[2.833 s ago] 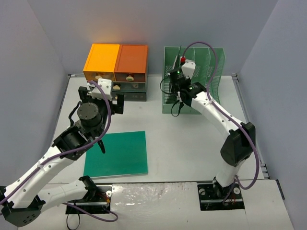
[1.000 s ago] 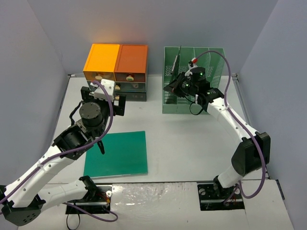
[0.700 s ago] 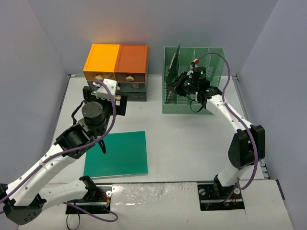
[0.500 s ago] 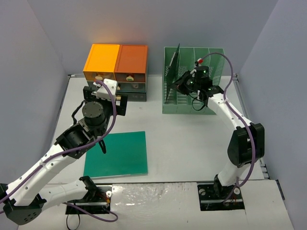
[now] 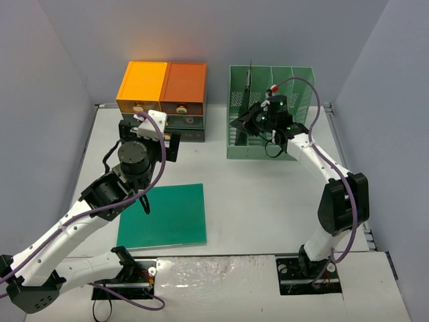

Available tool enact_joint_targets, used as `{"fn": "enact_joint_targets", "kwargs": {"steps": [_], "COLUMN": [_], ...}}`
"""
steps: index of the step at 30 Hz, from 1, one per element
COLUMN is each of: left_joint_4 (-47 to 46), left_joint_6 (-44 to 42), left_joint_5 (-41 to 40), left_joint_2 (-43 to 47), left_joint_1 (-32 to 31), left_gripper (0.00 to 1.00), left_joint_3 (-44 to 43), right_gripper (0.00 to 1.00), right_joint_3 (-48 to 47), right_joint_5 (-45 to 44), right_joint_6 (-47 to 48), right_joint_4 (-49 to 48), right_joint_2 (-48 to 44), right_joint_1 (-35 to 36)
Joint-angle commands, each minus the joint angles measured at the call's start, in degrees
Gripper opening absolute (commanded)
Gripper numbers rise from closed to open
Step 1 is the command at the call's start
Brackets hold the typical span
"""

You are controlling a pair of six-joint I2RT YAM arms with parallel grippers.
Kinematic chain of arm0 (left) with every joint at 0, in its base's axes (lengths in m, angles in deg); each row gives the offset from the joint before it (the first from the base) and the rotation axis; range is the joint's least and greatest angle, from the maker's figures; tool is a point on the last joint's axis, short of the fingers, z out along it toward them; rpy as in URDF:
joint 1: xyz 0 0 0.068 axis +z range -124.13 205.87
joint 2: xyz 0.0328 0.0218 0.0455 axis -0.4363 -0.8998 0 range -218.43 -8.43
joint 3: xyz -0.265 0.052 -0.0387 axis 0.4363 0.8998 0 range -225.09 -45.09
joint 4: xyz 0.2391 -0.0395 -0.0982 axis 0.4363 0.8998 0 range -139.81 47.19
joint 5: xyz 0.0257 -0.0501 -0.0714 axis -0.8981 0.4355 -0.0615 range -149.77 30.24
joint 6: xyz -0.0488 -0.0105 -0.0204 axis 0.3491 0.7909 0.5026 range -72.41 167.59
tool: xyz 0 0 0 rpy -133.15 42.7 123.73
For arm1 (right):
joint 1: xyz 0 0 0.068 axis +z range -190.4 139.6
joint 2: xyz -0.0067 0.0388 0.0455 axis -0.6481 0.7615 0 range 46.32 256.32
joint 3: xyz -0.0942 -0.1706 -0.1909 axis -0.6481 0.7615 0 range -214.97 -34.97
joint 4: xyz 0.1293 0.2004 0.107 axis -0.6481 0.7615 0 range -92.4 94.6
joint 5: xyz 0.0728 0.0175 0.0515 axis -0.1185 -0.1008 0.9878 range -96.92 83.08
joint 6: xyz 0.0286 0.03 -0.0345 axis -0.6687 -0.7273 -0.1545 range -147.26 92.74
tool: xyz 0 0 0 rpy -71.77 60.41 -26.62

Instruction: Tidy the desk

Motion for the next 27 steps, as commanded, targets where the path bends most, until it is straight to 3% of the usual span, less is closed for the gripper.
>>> {"fn": "enact_joint_targets", "kwargs": {"steps": [1,5,9,13,16,19,22,27], "left_joint_4": [-3.1,-1.8,5.8,18.9,29.7,41.0,45.0,46.0], "left_joint_6": [-0.5,1.8,8.3,22.6,33.5,45.0,53.3,62.2], "left_joint_5": [-0.3,-1.8,-6.2,-10.4,-12.2,-12.8,-9.6,-3.4], "left_joint_2": [-0.2,0.6,0.8,1.8,1.0,0.6,2.1,6.9], "left_joint_1": [-0.4,-0.4,-0.4,-0.6,-0.6,-0.3,0.8,4.9], "left_gripper": [0.97,0.97,0.97,0.97,0.97,0.97,0.97,0.97], "left_joint_3": [-3.3,-2.5,-2.9,-2.2,-2.3,-1.0,2.9,11.9], "right_gripper": [0.00,0.00,0.03,0.10,0.18,0.36,0.49,0.54], "right_joint_3": [3.5,7.2,14.0,22.9,29.1,35.3,39.0,46.9], "right_joint_5": [0.3,0.4,0.5,-0.7,-1.8,-3.6,-5.5,-5.8], "right_joint_6": [-1.8,0.2,0.6,-0.4,-1.8,-2.9,-3.2,-5.7], "right_joint_4": [-3.6,2.0,5.8,7.3,7.2,6.3,5.5,-2.9], "right_joint_2": [-7.0,-11.3,-16.6,-23.3,-27.4,-32.3,-35.2,-37.8], "right_joint_1": [0.6,3.5,7.0,10.3,12.2,14.7,16.7,18.9]}}
